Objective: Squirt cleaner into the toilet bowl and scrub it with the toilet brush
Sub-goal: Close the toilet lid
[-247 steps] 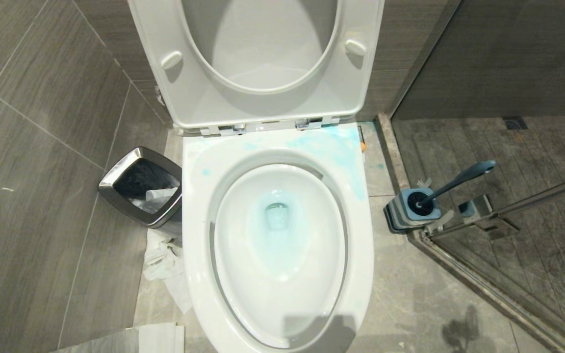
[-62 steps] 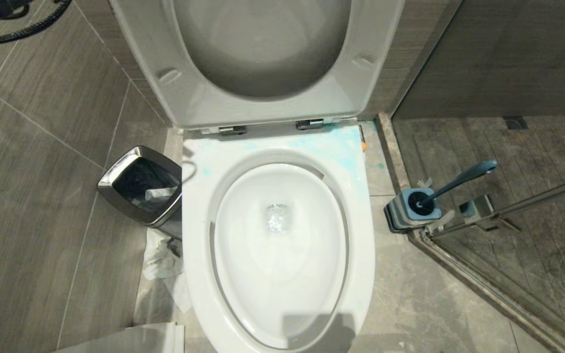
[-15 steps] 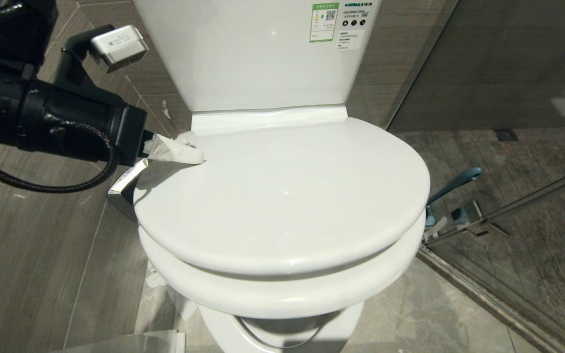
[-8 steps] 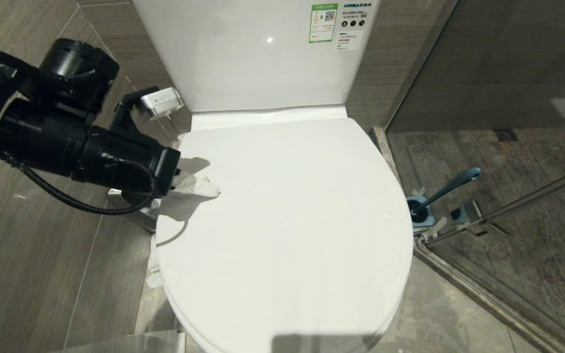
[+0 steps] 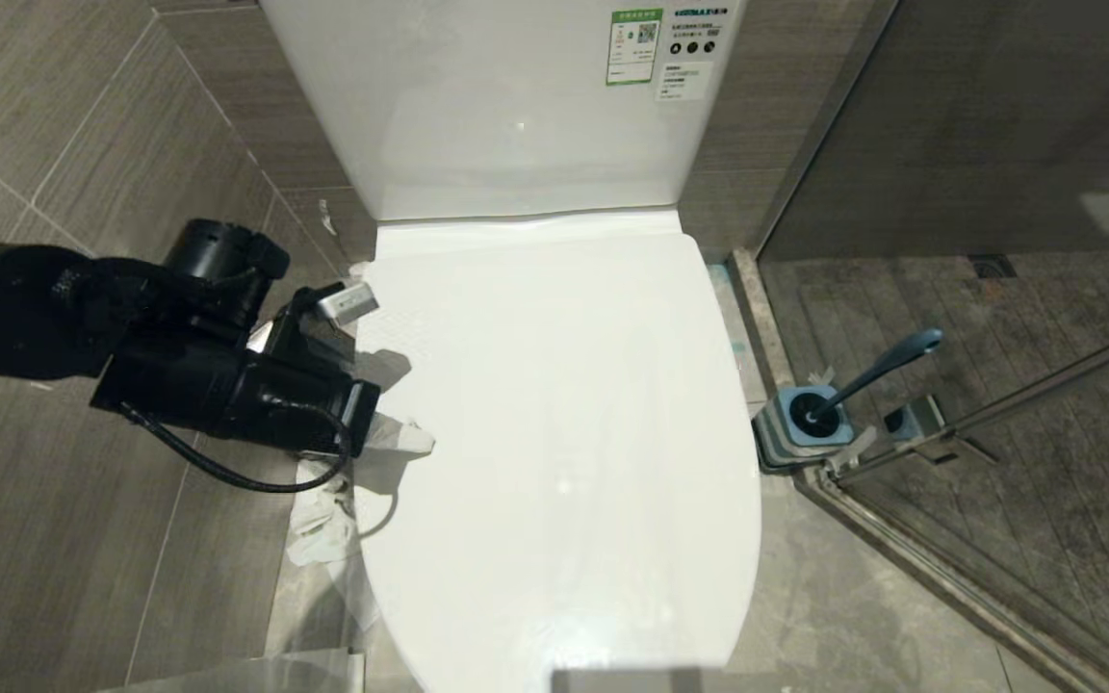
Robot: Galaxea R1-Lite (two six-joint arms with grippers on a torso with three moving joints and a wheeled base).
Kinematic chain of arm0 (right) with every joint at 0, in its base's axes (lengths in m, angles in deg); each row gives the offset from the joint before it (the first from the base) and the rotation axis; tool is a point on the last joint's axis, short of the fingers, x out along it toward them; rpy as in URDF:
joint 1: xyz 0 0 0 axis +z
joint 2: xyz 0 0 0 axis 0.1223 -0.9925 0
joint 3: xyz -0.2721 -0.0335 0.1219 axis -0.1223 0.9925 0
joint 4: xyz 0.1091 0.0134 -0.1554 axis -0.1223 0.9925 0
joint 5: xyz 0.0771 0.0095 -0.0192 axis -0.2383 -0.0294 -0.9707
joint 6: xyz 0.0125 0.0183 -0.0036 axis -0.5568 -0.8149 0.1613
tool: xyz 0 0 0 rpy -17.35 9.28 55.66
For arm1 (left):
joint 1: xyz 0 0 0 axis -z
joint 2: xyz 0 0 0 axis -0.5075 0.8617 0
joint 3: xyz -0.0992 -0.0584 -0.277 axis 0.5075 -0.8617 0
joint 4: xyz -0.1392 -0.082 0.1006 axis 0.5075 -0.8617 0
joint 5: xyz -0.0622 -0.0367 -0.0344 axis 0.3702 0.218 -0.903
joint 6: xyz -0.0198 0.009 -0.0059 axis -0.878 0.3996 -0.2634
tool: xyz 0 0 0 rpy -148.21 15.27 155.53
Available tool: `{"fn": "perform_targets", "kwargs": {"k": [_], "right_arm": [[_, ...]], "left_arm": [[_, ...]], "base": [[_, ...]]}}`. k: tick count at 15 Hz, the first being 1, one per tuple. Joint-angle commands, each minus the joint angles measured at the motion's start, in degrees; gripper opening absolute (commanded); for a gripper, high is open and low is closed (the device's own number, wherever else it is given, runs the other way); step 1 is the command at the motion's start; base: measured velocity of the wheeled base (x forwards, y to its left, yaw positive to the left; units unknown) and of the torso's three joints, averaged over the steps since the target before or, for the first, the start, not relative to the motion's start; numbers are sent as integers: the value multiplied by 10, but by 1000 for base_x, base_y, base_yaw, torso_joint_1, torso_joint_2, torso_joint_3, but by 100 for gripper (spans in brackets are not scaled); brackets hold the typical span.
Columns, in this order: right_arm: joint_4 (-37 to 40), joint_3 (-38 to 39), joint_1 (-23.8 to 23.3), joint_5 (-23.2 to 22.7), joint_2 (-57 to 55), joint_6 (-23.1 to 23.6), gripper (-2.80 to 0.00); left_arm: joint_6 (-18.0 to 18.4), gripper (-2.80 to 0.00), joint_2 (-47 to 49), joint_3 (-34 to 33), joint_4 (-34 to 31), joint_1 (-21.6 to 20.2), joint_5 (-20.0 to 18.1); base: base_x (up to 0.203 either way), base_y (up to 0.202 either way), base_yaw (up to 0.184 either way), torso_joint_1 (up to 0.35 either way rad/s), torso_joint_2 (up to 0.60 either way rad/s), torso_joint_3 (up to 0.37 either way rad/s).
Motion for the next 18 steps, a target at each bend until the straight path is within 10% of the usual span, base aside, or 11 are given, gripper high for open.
{"fn": "perform_targets", "kwargs": {"k": [1, 9, 14, 18], "right_arm": [[-1, 0, 0, 0, 0, 0, -280], [0, 0, 0, 0, 0, 0, -280], [0, 0, 0, 0, 0, 0, -280], [-1, 0, 0, 0, 0, 0, -280]], "left_arm": [[0, -280, 25, -42, 42, -8, 0], [0, -280, 6, -66, 93, -14, 1], [-65, -280, -86, 57, 22, -24, 13], [-73, -280, -111, 140, -53, -32, 182]], "base": [[0, 0, 0, 0, 0, 0], [0, 0, 0, 0, 0, 0], [0, 0, 0, 0, 0, 0], [0, 0, 0, 0, 0, 0]]}}
